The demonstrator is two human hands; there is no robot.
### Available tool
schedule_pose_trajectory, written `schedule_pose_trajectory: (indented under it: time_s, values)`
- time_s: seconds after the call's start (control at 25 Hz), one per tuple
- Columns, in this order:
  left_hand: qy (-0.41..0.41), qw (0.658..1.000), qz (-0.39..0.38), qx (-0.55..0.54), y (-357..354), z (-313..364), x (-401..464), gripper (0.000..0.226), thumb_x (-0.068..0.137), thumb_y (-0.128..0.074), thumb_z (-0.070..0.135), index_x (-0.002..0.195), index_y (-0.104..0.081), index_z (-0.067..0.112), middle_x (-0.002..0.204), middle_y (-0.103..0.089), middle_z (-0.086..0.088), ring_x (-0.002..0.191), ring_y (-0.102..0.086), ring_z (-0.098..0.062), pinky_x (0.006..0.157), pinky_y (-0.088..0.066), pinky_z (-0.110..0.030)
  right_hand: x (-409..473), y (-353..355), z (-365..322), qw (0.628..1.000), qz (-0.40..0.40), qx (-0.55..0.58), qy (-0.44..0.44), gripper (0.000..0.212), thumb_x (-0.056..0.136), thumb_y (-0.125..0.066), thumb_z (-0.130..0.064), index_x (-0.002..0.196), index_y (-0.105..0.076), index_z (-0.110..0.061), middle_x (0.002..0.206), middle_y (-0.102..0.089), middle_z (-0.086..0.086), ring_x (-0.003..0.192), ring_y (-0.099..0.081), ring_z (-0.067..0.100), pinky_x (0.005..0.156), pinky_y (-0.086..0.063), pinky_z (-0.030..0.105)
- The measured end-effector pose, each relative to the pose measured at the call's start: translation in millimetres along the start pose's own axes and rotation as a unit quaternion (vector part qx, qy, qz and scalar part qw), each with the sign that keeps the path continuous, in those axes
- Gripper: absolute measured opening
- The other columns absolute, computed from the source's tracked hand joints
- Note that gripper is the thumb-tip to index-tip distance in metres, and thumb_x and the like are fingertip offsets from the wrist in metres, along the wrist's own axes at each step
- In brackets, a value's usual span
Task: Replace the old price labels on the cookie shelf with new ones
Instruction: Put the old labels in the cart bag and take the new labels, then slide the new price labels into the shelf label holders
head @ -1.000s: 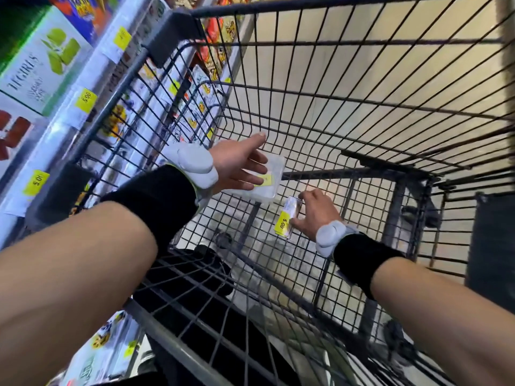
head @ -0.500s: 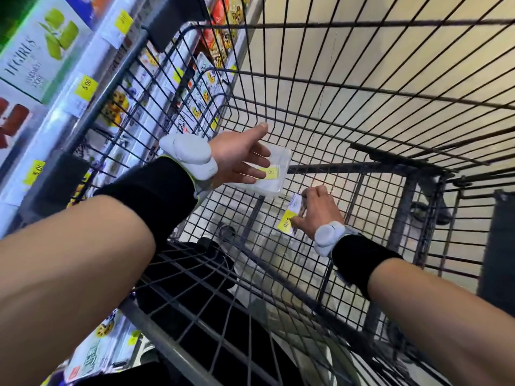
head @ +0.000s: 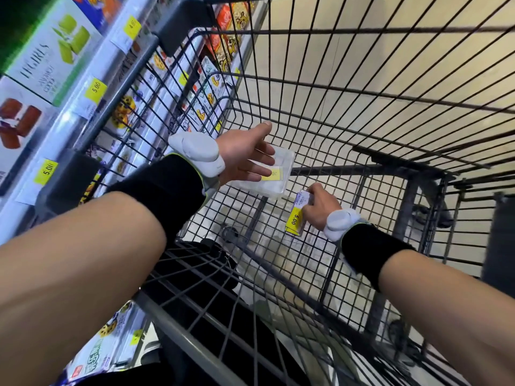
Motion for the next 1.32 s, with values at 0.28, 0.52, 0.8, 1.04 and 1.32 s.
schedule_pose_trajectory:
  time_s: [0.28,0.52,0.8,1.04,1.32]
  values:
    - [-0.022,1.0,0.004,-0.007,-3.0,19.5,-17.1,0.045,0.093,-0.043,0.05,0.09,-0.062,0.009,0.1,-0.07,-0.013,0.086,-0.068,-0.029,0.088,-0.052,-0.038,-5.8,65.8,-26.5,0.996,0.056,0.038,0.061,0.023,0.085,-0.057,-0.013,0.108,-0.055,-0.013,0.099,-0.06,0.009,0.083,-0.051,0.024,0.07,-0.034,0.025]
    - [-0.067,0.997,0.021,-0.03,1.5,38.6,-53.7,0.025,0.094,-0.049,0.032,0.086,-0.057,0.01,0.09,-0.061,-0.013,0.077,-0.058,-0.027,0.066,-0.046,-0.028,-26.7,103.7,-81.2,0.987,0.078,0.079,0.12,0.021,0.078,-0.06,-0.01,0.096,-0.057,-0.02,0.081,-0.059,0.002,0.073,-0.053,0.023,0.058,-0.039,0.022]
    - [-0.156,0.983,0.08,-0.063,38.9,42.6,-97.2,0.007,0.091,-0.056,0.011,0.086,-0.057,0.006,0.077,-0.059,-0.01,0.062,-0.054,-0.022,0.053,-0.041,-0.022,-62.5,126.2,-166.4,0.959,0.088,0.136,0.232,0.032,0.056,-0.061,-0.029,0.086,-0.06,-0.02,0.071,-0.06,0.001,0.064,-0.051,0.021,0.063,-0.048,0.038]
    - [-0.2,0.967,0.135,-0.086,75.8,30.7,-141.9,0.013,0.086,-0.063,0.014,0.086,-0.066,0.001,0.079,-0.063,-0.015,0.067,-0.053,-0.026,0.064,-0.049,-0.032,-107.5,119.1,-227.0,0.935,0.049,0.164,0.31,0.02,0.075,-0.059,0.001,0.089,-0.059,-0.014,0.072,-0.059,0.007,0.059,-0.05,0.022,0.055,-0.042,0.032]
    - [-0.235,0.934,0.259,-0.067,125.9,-10.3,-202.9,0.019,0.082,-0.068,0.021,0.063,-0.067,0.018,0.065,-0.059,-0.006,0.057,-0.057,-0.023,0.062,-0.059,-0.041,-161.5,81.7,-295.3,0.901,0.005,0.193,0.389,0.025,0.071,-0.061,-0.002,0.081,-0.055,-0.024,0.073,-0.061,0.007,0.057,-0.057,0.025,0.059,-0.052,0.039]
Point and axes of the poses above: each hand's wrist, its own x-axis towards the middle knuckle, its own y-axis out of the back of the hand, z = x × y, the point moved 1 cm from there along x, towards the middle knuckle
